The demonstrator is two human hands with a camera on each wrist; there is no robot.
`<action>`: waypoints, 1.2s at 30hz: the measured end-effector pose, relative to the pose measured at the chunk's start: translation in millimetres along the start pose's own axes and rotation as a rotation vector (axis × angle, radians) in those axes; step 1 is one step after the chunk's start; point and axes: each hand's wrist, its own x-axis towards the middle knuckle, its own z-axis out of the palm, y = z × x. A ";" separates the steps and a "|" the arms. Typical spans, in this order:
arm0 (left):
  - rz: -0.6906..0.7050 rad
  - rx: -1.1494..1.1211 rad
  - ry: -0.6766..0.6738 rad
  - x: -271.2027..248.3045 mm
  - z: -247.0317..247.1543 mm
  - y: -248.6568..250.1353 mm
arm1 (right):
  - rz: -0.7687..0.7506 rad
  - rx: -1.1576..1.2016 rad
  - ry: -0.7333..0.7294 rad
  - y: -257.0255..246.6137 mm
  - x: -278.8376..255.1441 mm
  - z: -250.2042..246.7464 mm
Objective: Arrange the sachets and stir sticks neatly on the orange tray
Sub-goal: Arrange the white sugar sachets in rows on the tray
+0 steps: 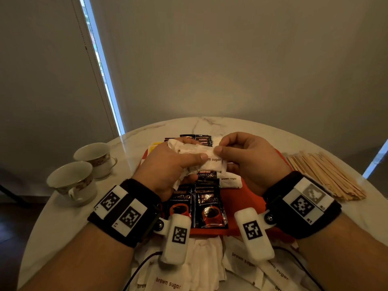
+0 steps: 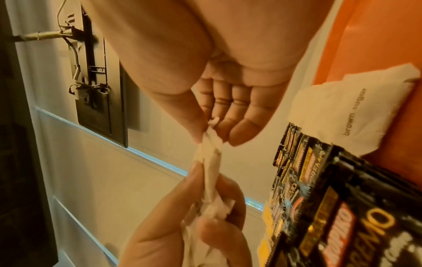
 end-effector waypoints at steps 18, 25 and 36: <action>-0.030 -0.053 0.082 0.5 0.9 3.6 | 0.268 -0.169 0.223 12.7 1.7 -27.1; -0.040 -0.037 0.097 0.9 -2.4 6.7 | 0.540 -0.267 0.305 19.1 4.2 -40.4; -0.043 -0.050 0.096 0.9 -3.8 9.1 | 0.551 -0.325 0.277 21.1 3.5 -40.3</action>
